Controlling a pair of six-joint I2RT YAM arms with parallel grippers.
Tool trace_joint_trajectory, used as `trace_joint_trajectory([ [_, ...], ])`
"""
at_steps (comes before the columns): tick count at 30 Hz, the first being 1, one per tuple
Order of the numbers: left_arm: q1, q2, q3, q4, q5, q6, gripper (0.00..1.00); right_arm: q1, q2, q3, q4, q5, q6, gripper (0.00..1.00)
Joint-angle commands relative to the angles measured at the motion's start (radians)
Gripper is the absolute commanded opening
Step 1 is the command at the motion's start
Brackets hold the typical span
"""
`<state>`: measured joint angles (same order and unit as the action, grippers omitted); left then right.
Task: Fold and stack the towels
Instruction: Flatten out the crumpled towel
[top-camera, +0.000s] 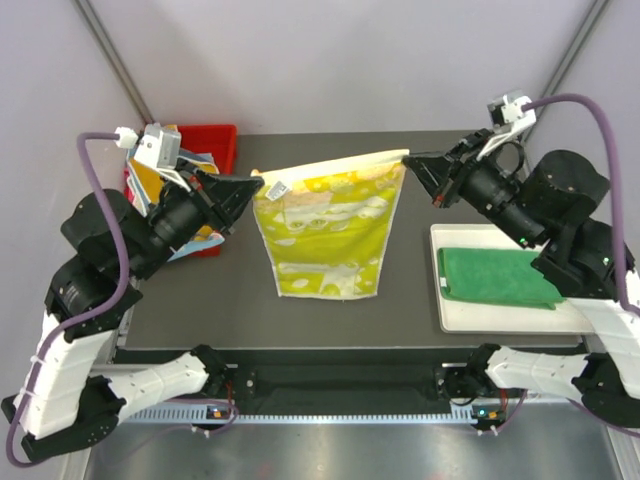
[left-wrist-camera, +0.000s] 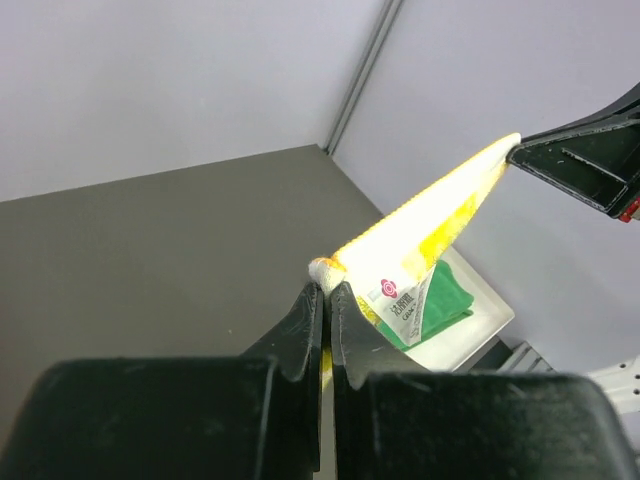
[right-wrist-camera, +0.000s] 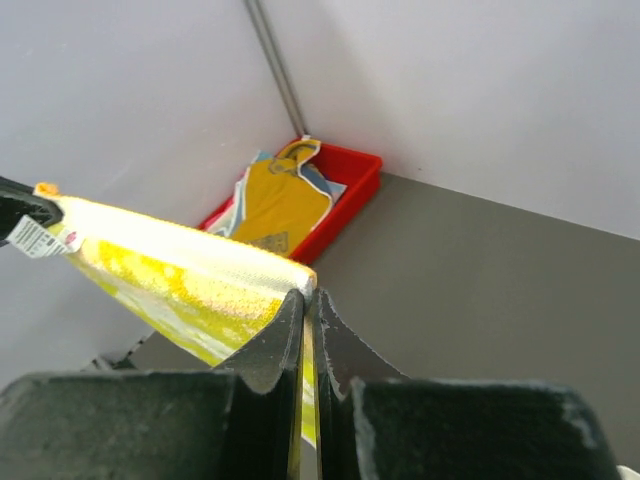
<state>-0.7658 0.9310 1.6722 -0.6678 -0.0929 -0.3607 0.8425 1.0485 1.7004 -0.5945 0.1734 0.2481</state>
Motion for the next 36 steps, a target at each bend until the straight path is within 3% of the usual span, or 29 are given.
trace_joint_trajectory([
  [1,0.008,-0.021,0.067,-0.030,-0.001,0.009,0.00,0.000,-0.025,0.091,-0.001,-0.005,0.014,0.00],
  [4,0.008,-0.002,0.086,-0.052,-0.040,-0.007,0.00,-0.002,0.002,0.117,-0.013,0.003,0.010,0.00],
  [8,0.008,0.060,0.064,-0.055,-0.204,-0.015,0.00,-0.013,0.071,0.105,-0.025,0.063,-0.009,0.00],
  [11,0.010,0.146,0.023,-0.001,-0.244,-0.009,0.00,-0.106,0.140,0.065,-0.011,0.011,-0.009,0.00],
  [14,0.118,0.259,-0.009,0.078,-0.144,-0.010,0.00,-0.268,0.220,-0.007,0.068,-0.118,0.009,0.00],
  [16,0.281,0.347,-0.063,0.146,0.028,-0.061,0.00,-0.334,0.281,-0.021,0.104,-0.199,0.019,0.00],
  [21,0.407,0.654,-0.060,0.330,0.079,-0.061,0.00,-0.473,0.556,-0.002,0.249,-0.308,0.036,0.00],
  [28,0.474,1.084,0.260,0.364,0.128,-0.050,0.00,-0.585,0.890,0.182,0.315,-0.374,0.062,0.00],
  [32,0.496,1.151,0.311,0.379,0.150,-0.047,0.00,-0.605,0.964,0.228,0.317,-0.368,0.053,0.00],
  [36,0.496,1.116,0.241,0.396,0.143,-0.038,0.00,-0.611,0.938,0.154,0.360,-0.367,0.059,0.00],
])
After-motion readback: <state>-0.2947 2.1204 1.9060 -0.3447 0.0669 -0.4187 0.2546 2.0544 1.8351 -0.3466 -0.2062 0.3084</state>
